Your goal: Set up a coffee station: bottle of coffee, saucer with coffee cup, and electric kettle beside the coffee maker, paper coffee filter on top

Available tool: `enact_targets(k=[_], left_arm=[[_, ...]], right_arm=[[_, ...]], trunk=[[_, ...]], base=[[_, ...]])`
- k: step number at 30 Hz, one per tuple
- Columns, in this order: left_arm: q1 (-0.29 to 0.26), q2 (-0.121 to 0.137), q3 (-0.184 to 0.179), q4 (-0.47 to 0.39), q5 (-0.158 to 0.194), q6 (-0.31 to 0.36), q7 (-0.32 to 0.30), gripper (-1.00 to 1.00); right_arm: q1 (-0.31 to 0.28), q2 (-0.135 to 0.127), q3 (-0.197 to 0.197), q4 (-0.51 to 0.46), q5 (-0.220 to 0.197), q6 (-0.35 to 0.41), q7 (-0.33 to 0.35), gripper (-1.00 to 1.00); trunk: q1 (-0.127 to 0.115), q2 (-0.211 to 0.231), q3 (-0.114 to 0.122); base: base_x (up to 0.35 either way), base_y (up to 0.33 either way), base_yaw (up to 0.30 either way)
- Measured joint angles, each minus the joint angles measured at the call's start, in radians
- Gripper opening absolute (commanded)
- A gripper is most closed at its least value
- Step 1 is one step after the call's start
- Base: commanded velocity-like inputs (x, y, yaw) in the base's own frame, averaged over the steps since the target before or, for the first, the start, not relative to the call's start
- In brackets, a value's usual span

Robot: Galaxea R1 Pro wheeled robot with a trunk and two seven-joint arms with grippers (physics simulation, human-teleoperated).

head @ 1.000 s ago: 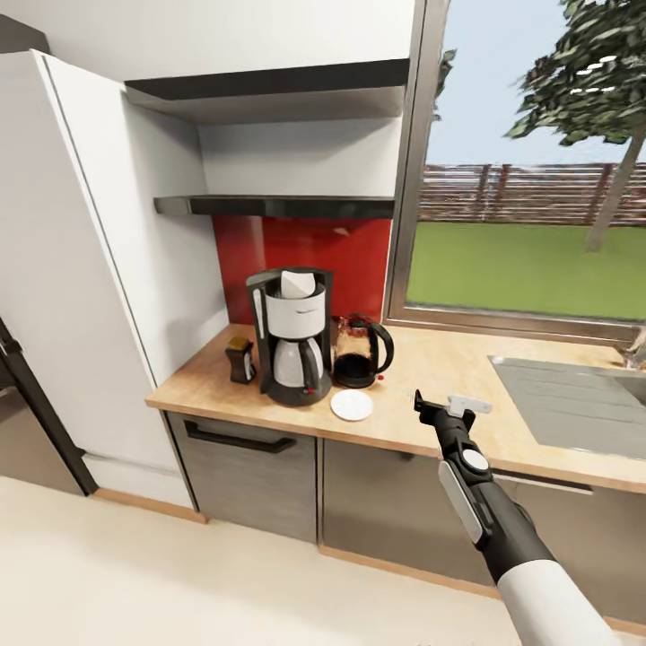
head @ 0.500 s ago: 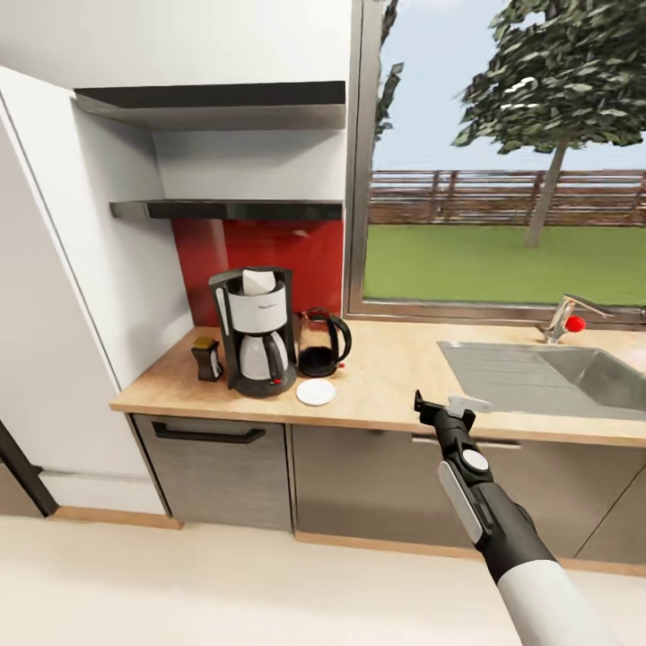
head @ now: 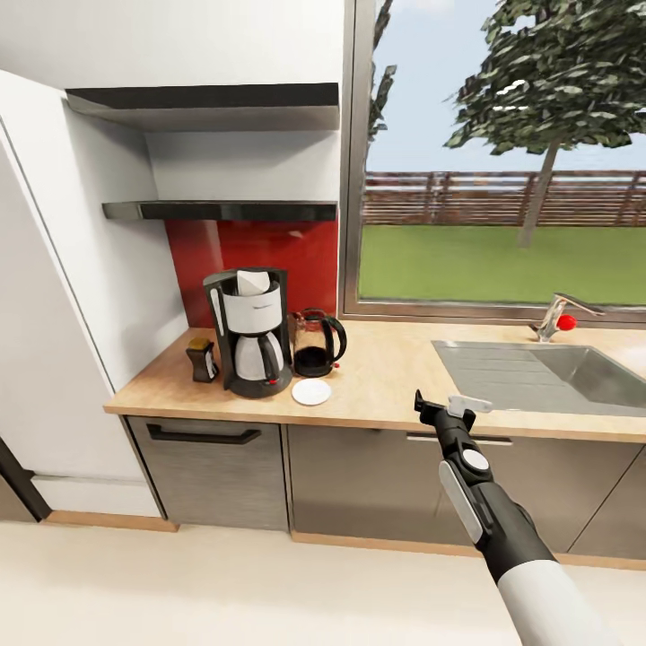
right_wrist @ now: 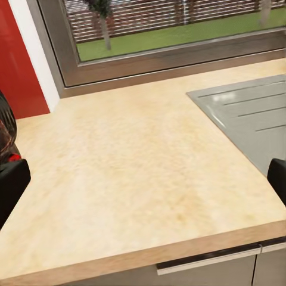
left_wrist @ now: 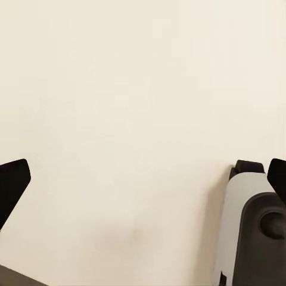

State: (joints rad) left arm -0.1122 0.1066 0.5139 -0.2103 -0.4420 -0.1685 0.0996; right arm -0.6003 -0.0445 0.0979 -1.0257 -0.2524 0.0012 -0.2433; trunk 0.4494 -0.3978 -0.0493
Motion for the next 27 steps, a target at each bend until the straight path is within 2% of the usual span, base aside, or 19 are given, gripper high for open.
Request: enact_targets(k=[9, 12, 17, 20, 21, 24, 27], left_arm=[[0.000, -0.001, 0.000, 0.001, 0.000, 0.000, 0.000, 1.00], [0.000, 0.000, 0.000, 0.001, 0.000, 0.000, 0.000, 1.00], [0.000, 0.001, 0.000, 0.001, 0.000, 0.000, 0.000, 1.00], [0.000, 0.001, 0.000, 0.001, 0.000, 0.000, 0.000, 1.00], [0.000, 0.001, 0.000, 0.001, 0.000, 0.000, 0.000, 1.00], [0.000, 0.000, 0.000, 0.001, 0.000, 0.000, 0.000, 1.00], [0.000, 0.000, 0.000, 0.001, 0.000, 0.001, 0.000, 1.00]], right_arm=[[0.000, 0.000, 0.000, 0.002, 0.000, -0.001, 0.000, 1.00], [0.005, 0.000, 0.000, 0.012, 0.002, -0.026, 0.000, 1.00], [0.016, 0.001, -0.001, 0.111, 0.003, -0.190, -0.001, 1.00], [0.018, 0.001, -0.003, 0.234, 0.002, -0.298, -0.001, 1.00], [0.019, 0.000, -0.004, 0.302, 0.001, -0.363, -0.001, 1.00], [0.020, -0.007, -0.008, 0.413, -0.001, -0.497, -0.001, 1.00], [0.020, -0.016, -0.010, 0.481, -0.002, -0.556, -0.002, 1.00]], trunk=[[0.000, 0.000, 0.000], [0.000, 0.000, 0.000], [0.000, 0.000, 0.000], [0.000, 0.000, 0.000], [0.000, 0.000, 0.000], [0.000, 0.000, 0.000], [0.000, 0.000, 0.000]], base=[[0.000, 0.000, 0.000], [0.000, 0.000, 0.000], [0.000, 0.000, 0.000], [0.000, 0.000, 0.000], [0.000, 0.000, 0.000], [0.000, 0.000, 0.000], [0.000, 0.000, 0.000]])
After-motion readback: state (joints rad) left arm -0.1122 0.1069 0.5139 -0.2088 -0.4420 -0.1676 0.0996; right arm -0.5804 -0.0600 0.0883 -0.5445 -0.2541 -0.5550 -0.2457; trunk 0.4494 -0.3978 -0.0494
